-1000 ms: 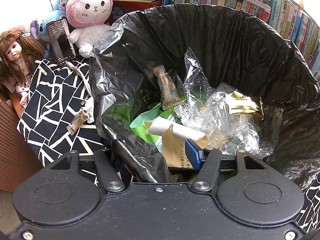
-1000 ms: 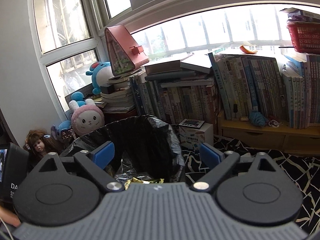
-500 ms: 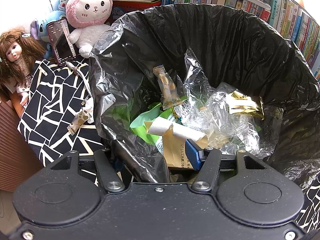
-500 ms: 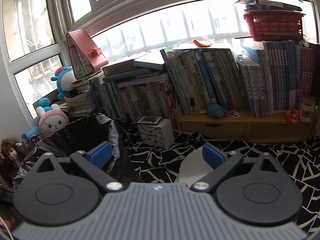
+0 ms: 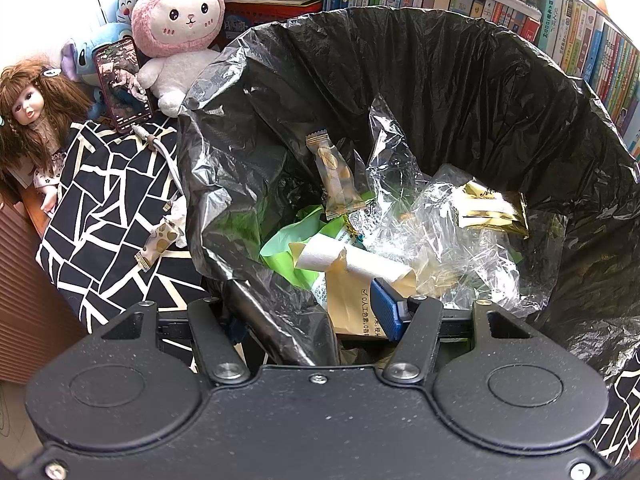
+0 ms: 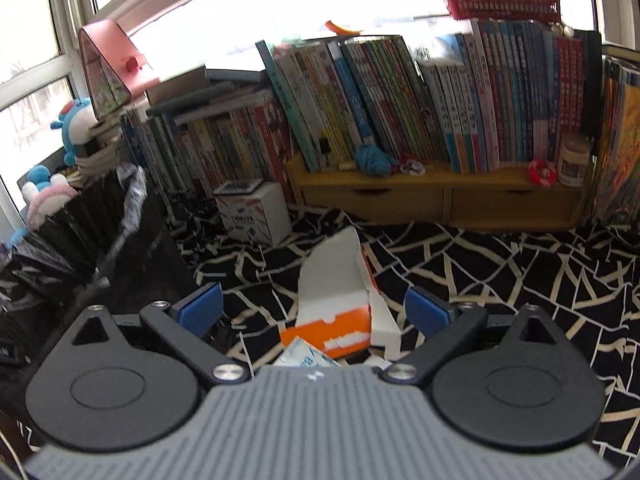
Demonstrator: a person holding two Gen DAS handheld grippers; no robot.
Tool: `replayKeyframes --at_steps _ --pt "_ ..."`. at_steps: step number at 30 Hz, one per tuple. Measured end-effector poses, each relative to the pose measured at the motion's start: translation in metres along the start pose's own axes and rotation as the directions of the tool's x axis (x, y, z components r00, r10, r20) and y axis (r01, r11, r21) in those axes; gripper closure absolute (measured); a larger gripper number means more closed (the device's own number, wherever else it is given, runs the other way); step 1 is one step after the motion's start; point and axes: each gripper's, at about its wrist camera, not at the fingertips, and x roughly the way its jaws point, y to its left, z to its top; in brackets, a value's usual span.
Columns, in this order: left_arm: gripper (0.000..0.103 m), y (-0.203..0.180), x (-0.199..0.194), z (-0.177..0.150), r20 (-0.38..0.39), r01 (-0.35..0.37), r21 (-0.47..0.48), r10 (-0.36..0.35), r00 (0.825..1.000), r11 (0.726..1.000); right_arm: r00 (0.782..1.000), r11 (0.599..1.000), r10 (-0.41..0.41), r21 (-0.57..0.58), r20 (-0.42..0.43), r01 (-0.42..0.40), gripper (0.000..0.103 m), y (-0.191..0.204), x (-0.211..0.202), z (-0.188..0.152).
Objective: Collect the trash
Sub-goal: 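Move the right gripper back to the small brown scrap on the cloth, then close the right gripper on the small brown scrap and lift it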
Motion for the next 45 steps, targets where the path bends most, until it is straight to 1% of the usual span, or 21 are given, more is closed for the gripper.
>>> replayKeyframes --at_steps 6,13,25,32,37,39,42,45 --pt "0.045 0.0 0.0 0.0 0.0 0.0 0.0 0.0 1.0 1.0 0.998 1.0 -0.02 -0.017 -0.058 0.019 0.002 -0.001 0.011 -0.018" --pt "0.045 0.003 -0.001 0.002 0.0 0.001 0.005 -0.001 1.0 1.0 0.994 0.999 -0.033 -0.027 -0.107 0.03 0.002 -0.003 0.021 -0.03" --pt "0.045 0.002 -0.001 0.002 0.001 0.0 0.005 0.0 1.0 1.0 0.986 0.999 -0.044 -0.036 -0.159 0.038 0.002 -0.006 0.034 -0.046" --pt "0.045 0.004 -0.002 0.002 0.003 -0.002 0.012 0.002 1.0 1.0 0.971 0.995 -0.047 -0.095 -0.235 0.026 0.002 -0.001 0.05 -0.076" --pt "0.045 0.003 -0.002 0.001 0.004 -0.008 0.019 0.008 1.0 1.0 0.956 0.986 -0.047 -0.165 -0.289 -0.002 0.002 0.01 0.061 -0.1" --pt "0.045 0.002 -0.002 0.0 0.006 -0.012 0.024 0.012 1.0 1.0 0.953 0.982 -0.039 -0.188 -0.302 -0.02 0.002 0.015 0.064 -0.106" --pt "0.045 0.001 -0.001 0.0 0.007 -0.014 0.027 0.014 1.0 1.0 0.954 0.977 -0.033 -0.212 -0.299 -0.032 0.002 0.024 0.068 -0.109" --pt "0.045 -0.001 -0.001 0.0 0.007 -0.017 0.03 0.017 1.0 0.999 0.959 0.968 -0.003 -0.243 -0.284 -0.069 0.003 0.037 0.07 -0.107"
